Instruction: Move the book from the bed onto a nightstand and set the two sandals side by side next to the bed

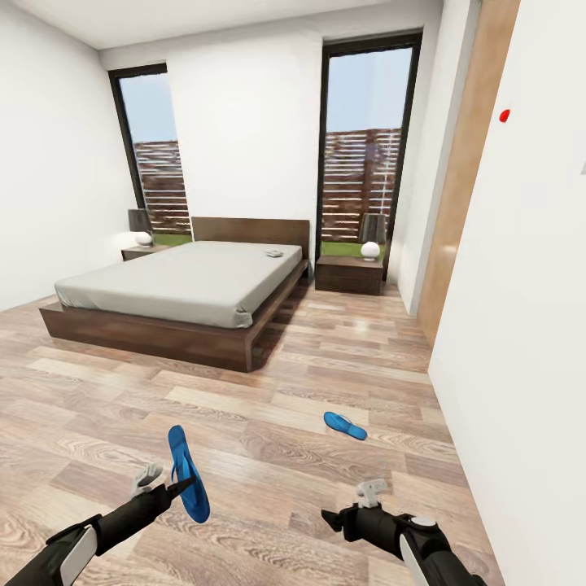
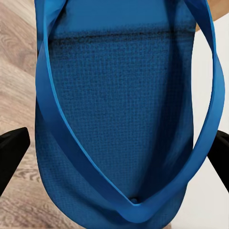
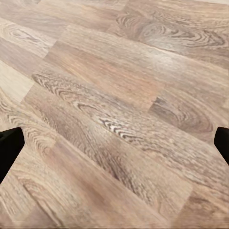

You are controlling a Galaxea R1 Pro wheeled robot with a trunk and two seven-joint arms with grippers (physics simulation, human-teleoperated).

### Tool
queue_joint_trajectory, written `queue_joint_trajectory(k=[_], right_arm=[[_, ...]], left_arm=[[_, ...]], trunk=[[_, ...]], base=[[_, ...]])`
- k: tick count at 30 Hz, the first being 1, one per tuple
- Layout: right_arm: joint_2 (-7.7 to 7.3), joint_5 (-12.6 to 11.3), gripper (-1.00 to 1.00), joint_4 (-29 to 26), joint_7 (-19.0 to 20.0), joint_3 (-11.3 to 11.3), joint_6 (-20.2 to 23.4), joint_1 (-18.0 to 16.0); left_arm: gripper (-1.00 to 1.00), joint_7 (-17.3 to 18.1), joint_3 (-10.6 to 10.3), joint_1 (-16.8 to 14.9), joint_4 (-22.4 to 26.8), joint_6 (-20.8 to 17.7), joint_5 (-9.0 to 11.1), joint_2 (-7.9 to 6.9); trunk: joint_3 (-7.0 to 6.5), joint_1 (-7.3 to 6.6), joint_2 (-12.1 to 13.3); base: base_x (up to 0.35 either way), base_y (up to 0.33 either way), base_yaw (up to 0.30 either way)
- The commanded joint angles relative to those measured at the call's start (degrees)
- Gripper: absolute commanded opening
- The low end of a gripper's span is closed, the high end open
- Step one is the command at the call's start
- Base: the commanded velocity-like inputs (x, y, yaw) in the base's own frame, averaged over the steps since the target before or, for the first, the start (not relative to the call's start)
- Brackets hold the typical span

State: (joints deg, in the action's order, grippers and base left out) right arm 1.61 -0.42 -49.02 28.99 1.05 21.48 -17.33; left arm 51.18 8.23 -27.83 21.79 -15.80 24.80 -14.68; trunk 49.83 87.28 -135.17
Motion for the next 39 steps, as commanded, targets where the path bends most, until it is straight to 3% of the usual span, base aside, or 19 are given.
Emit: queue_joint_trajectory(k=[1,4,7,8,9,10,14,15,18,19,22,25,31,35,39], right_arm=[[-0.03,-0.06,1.0,1.6,0.13,-0.09,-0.2,-0.02],[-0.23,-0.2,1.0,4.22,0.22,-0.25,-2.92,0.01],[-0.4,-0.26,1.0,5.07,0.32,-0.38,-4.01,0.01],[-1.6,-0.34,1.0,5.54,0.66,-0.41,-6.16,0.02],[-2.11,-0.36,1.0,5.57,0.69,-0.38,-6.53,0.02],[-3.77,-0.47,1.0,5.69,0.74,-0.32,-7.43,0.02],[-5.97,-0.6,1.0,7.87,0.84,-0.32,-8.45,0.02],[-6.81,-1.26,1.0,10.36,0.87,-0.39,-9.64,0.0],[-8.19,-3.36,1.0,11.71,0.89,-0.42,-11.65,-0.01],[-9.32,-5.23,1.0,12.2,0.89,-0.39,-12.37,0.01],[-10.58,-8.71,1.0,13.22,0.89,-0.36,-12.97,0.01],[-10.93,-9.78,1.0,13.71,0.89,-0.35,-13.14,0.0],[-11.1,-10.31,1.0,13.94,0.89,-0.34,-13.21,0.01],[-11.1,-10.31,1.0,14.58,0.83,-0.34,-13.22,0.0],[-11.1,-10.3,1.0,18.09,0.81,-0.33,-13.29,-0.01]], left_arm=[[-1.0,0.1,0.15,-0.03,-0.15,-0.53,0.3,0.0],[-1.0,-0.01,0.19,-0.03,-1.84,0.08,0.26,-0.18],[-1.0,-0.04,0.14,-0.03,-4.53,4.46,0.15,-0.25],[-1.0,0.02,0.12,-0.03,-6.05,9.61,-1.5,-0.33],[-1.0,0.01,0.12,-0.03,-6.3,9.87,-1.87,-0.33],[-1.0,-0.01,0.12,-0.03,-7.26,10.4,-3.08,-0.34],[-1.0,0.02,0.12,-0.03,-8.34,10.92,-5.75,-0.22],[-1.0,-0.01,0.12,-0.03,-8.58,11.01,-6.7,-0.19],[-1.0,-0.04,0.1,-0.03,-8.66,11.08,-7.09,-0.07],[-1.0,-0.24,0.07,-0.03,-8.71,11.18,-7.23,-0.03],[-1.0,-1.59,0.11,-0.03,-8.91,12.18,-8.54,-0.24],[-1.0,-2.58,0.12,-0.03,-9.06,13.91,-10.63,-0.37],[-1.0,-3.93,0.12,0.03,-10.59,16.45,-18.29,-0.35],[-1.0,-4.03,0.12,0.05,-11.7,18.62,-20.09,-0.35],[-1.0,-4.05,0.12,0.06,-11.95,19.46,-20.45,-0.19]], trunk=[[0.06,-0.01,-0.03],[0.06,-0.01,-0.03],[0.06,-0.01,-0.03],[0.06,-0.01,-0.03],[0.06,-0.01,-0.03],[0.06,-0.01,-0.03],[0.06,-0.01,-0.03],[0.06,-0.01,-0.03],[0.06,-0.01,-0.03],[0.06,-0.01,-0.03],[0.06,-0.01,-0.03],[0.06,-0.01,-0.03],[0.06,-0.01,-0.03],[0.06,-0.01,-0.03],[0.06,-0.01,-0.03]], base=[[0.0,0.0,0.0],[0.0,0.0,0.0],[0.0,0.0,0.0],[0.0,0.0,0.0],[0.0,0.0,0.0],[0.0,0.0,0.0],[0.0,0.0,0.0],[0.0,0.0,0.0],[0.0,0.0,0.0],[0.0,0.0,0.0],[0.0,0.0,0.0],[0.0,0.0,0.0],[0.0,0.0,0.0],[0.0,0.0,0.0],[0.0,0.0,0.0]])
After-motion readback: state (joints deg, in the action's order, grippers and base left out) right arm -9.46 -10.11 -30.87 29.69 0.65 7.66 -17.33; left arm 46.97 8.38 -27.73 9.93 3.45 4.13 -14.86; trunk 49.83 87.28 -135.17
